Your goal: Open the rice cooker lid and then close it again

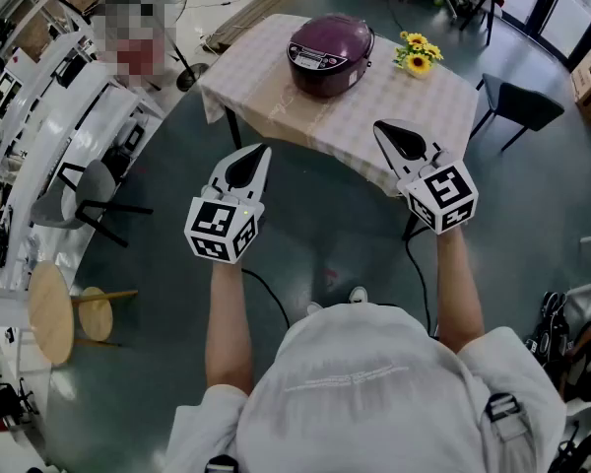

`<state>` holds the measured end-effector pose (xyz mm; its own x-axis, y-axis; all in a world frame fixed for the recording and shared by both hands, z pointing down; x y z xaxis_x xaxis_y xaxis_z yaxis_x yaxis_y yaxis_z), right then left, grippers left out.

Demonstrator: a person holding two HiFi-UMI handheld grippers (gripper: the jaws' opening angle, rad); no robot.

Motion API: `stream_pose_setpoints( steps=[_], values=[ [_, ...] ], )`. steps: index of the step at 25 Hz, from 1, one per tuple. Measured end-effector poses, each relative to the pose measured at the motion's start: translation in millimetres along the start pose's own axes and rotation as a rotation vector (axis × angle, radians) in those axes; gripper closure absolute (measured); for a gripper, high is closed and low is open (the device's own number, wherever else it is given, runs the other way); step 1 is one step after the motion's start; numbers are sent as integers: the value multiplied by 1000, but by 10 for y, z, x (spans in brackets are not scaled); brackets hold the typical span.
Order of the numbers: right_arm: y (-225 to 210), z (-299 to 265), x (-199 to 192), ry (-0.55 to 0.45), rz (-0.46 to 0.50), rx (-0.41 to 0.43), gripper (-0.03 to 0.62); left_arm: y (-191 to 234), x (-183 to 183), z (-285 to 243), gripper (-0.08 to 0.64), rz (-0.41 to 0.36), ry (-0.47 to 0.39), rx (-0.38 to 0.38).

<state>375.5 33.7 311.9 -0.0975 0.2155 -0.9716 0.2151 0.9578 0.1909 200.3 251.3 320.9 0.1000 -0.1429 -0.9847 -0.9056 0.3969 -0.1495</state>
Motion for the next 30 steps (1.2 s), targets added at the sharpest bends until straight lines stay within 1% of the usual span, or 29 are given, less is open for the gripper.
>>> stream_pose_setpoints(
  steps=[3,7,11,14,20,24,25,26,27,28,30],
  values=[
    [1,-18,-8,-1,-3,-1,568,7,18,-1,545,-20,-10,12],
    [-26,5,-49,-16,-35,-7,568,27,28,3,545,-41,-19,45],
    [-2,-4,-74,-11,-38,29,568,60,2,11,545,-52,-15,63],
    [18,-10,-83,-3,-42,47,568,48,-20,3,545,-58,-2,63],
    [-24,-9,-104,-5,-49,11,568,3,-59,-37,543,-80,10,47],
    [-30,-21,-96,-2,-53,9,565,13,-50,-41,532,-85,4,55],
    [-30,-26,-99,0,-59,14,553,15,-48,-44,492,-88,3,58],
    [-25,-32,-100,5,-63,19,483,19,-46,-48,441,-91,4,60],
    [-16,-38,-96,11,-64,22,438,21,-44,-50,410,-94,4,60],
    [-5,-43,-90,16,-61,26,417,23,-41,-49,395,-96,2,58],
    [7,-57,-90,13,-59,33,408,23,-36,-40,368,-102,-8,50]
  ],
)
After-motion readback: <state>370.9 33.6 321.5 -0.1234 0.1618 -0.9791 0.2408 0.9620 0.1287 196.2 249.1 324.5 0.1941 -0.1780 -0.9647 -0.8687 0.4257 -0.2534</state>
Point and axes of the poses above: the fingertips, and each gripper's own axes: z backward along the fingers, y to its left, x out of its top, the point moved 8 cm from there along z, backward along the fingers, and after that the axes turned 13 degrees about x, right-handed, at the moved point
